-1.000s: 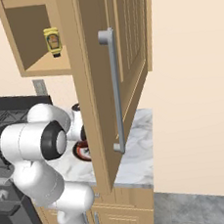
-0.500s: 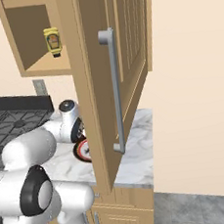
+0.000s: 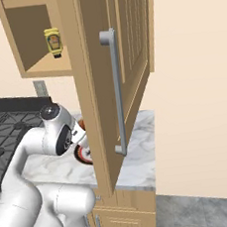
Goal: Move the hot dog bun to the plate on the dining table and place the condiment next to that plate. Then navigate to the fridge and take the sausage and place it on the plate as well.
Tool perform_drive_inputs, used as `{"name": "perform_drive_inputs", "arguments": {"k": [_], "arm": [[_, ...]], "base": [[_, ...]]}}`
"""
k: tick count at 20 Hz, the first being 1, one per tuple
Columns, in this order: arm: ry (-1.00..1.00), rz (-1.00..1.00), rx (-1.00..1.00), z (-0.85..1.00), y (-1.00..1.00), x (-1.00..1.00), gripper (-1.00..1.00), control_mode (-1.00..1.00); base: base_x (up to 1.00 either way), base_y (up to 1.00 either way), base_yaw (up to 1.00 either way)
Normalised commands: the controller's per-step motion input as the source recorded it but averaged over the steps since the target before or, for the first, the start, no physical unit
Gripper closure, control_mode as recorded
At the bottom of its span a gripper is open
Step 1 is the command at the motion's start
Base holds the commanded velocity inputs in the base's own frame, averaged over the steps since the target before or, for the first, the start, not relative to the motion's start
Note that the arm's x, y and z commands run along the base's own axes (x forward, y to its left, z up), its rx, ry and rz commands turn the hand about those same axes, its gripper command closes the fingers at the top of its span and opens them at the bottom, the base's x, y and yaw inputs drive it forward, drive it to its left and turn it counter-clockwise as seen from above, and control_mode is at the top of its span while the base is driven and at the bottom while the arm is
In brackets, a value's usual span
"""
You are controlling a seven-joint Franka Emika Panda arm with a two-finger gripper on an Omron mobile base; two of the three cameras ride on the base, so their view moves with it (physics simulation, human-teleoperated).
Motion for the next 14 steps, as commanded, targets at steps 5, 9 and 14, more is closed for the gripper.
{"name": "perform_drive_inputs", "arguments": {"k": [5,9,14], "arm": [[0.27,0.00,0.02,0.78,0.00,-0.62,1.00,-1.00],[0.40,0.00,0.05,0.38,0.00,-0.42,1.00,-1.00],[0.34,0.00,0.00,-0.01,0.00,-0.13,1.00,-1.00]], "base": [[0.00,0.00,0.00],[0.00,0.00,0.00],[0.00,0.00,0.00]]}}
